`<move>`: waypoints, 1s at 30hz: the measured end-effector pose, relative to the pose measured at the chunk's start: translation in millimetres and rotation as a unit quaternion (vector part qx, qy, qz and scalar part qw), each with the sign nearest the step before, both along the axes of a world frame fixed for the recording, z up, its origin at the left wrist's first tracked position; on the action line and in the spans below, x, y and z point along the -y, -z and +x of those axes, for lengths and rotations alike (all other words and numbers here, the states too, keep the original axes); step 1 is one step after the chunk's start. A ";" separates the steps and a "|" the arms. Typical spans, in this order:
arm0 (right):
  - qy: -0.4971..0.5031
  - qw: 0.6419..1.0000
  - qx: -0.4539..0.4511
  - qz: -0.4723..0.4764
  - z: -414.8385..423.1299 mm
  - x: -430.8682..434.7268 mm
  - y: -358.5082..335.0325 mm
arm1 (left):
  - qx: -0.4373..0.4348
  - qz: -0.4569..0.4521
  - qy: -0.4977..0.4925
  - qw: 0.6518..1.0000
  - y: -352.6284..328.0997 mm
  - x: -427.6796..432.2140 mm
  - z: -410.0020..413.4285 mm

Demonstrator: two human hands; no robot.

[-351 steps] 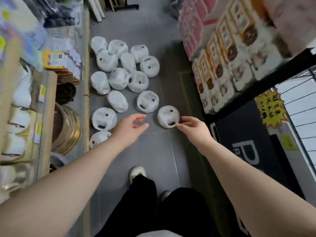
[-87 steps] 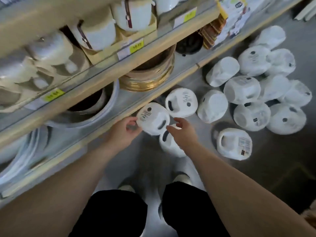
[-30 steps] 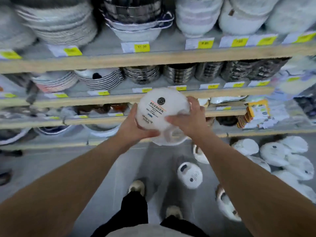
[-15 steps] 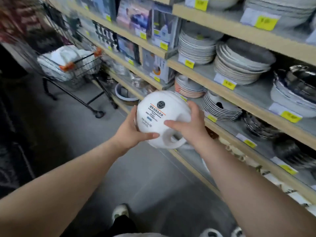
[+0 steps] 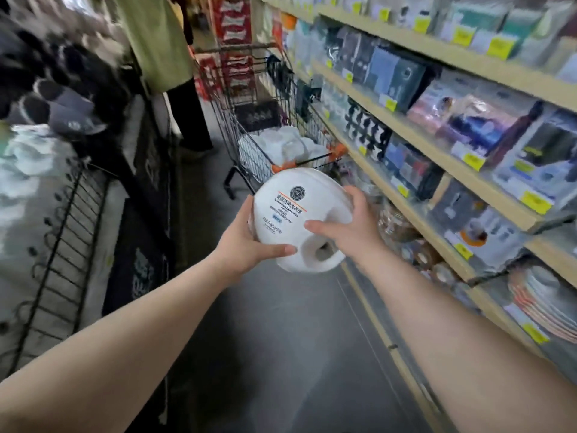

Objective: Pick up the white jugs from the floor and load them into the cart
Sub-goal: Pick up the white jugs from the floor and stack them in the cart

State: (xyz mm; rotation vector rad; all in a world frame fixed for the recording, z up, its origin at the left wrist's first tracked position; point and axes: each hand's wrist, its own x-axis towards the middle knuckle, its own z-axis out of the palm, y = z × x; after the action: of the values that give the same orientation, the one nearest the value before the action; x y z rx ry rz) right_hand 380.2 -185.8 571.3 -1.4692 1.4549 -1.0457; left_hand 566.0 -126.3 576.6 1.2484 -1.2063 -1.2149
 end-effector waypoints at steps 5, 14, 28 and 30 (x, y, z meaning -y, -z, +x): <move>-0.068 0.997 0.003 -0.021 56.1 100.5 6.9 | 0.010 -0.005 -0.060 0.998 -1.5 70.4 41.4; -0.168 0.985 -0.032 -0.023 121.2 291.2 5.7 | 0.037 0.042 -0.161 0.985 12.6 231.7 103.9; -0.113 0.993 -0.036 0.000 260.2 509.5 28.4 | 0.054 0.050 -0.111 0.991 37.9 477.1 256.2; -0.083 0.996 -0.039 0.010 276.1 534.6 29.0 | 0.063 0.051 -0.074 0.994 38.0 515.2 275.4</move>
State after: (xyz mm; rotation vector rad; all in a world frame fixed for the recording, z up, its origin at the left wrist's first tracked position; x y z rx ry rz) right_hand 656.3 -720.4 542.4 -1.6027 1.3672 -0.8794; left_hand 841.4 -641.5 538.6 1.4834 -1.1321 -1.1145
